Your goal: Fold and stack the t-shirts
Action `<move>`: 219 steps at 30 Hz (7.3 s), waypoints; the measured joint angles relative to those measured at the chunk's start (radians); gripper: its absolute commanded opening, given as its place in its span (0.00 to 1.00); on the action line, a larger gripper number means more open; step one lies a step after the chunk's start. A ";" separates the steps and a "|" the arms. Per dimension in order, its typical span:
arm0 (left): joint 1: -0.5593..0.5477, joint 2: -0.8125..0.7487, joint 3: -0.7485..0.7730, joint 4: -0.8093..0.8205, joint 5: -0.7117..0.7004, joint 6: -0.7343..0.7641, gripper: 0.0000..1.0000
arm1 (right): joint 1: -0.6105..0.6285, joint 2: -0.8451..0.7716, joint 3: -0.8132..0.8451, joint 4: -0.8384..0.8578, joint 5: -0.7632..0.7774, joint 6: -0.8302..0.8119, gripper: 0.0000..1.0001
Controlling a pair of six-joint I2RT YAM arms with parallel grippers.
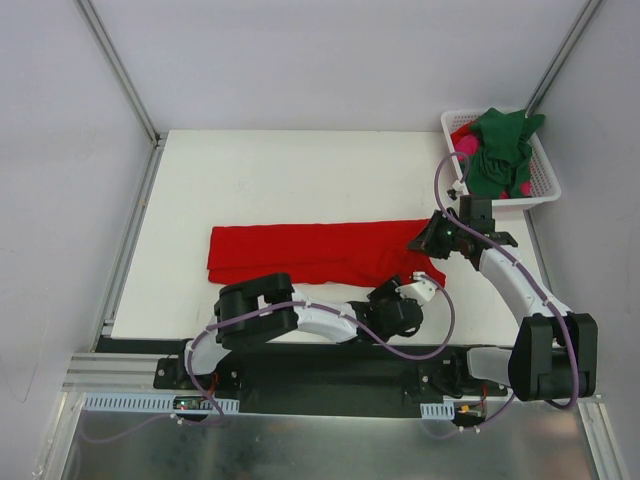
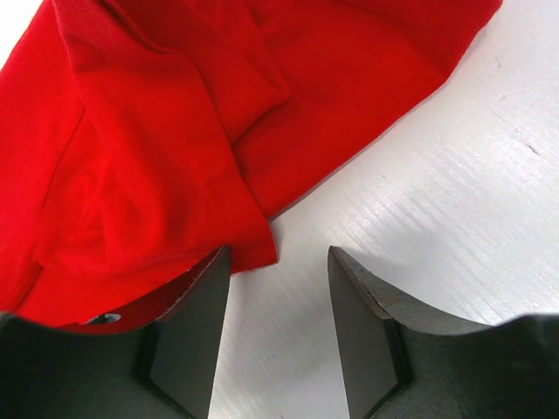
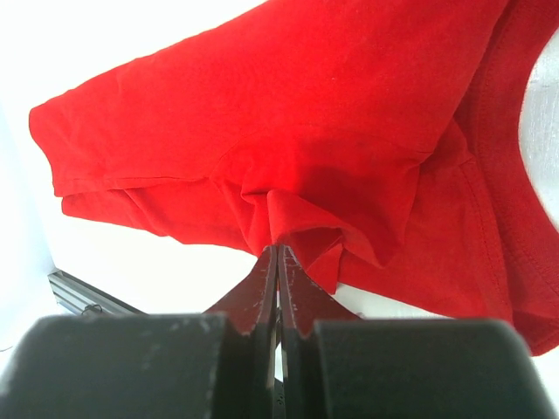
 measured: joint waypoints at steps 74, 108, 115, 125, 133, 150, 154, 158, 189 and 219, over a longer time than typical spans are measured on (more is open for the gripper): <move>0.211 -0.608 -0.257 -0.070 0.013 0.101 0.00 | -0.001 -0.092 0.168 -0.137 -0.022 -0.008 0.01; 0.381 -0.373 -0.192 -0.081 0.298 0.006 0.00 | -0.002 0.195 0.272 -0.081 -0.007 -0.030 0.01; 0.455 -0.332 -0.156 -0.072 0.338 0.022 0.00 | -0.002 0.237 0.279 -0.059 -0.002 -0.026 0.01; 0.506 -0.243 -0.109 -0.058 0.395 0.030 0.00 | -0.002 0.260 0.279 -0.058 0.021 -0.026 0.01; 0.508 -0.196 -0.088 -0.054 0.422 0.039 0.00 | -0.002 0.295 0.279 -0.059 0.046 -0.026 0.01; 0.565 -0.161 -0.058 -0.038 0.430 0.059 0.38 | -0.002 0.419 0.317 -0.013 0.090 -0.016 0.57; 0.581 -0.137 -0.024 -0.038 0.425 0.079 0.61 | -0.003 0.424 0.318 0.021 0.118 -0.018 0.61; 0.591 -0.135 -0.005 -0.037 0.418 0.100 0.68 | -0.003 0.418 0.318 0.046 0.137 -0.019 0.61; 0.667 -0.624 -0.366 -0.090 0.365 -0.034 0.00 | 0.089 0.291 0.100 0.079 0.114 -0.045 0.01; 0.669 -0.648 -0.372 -0.091 0.341 -0.038 0.00 | 0.127 0.410 0.181 0.076 0.208 -0.044 0.02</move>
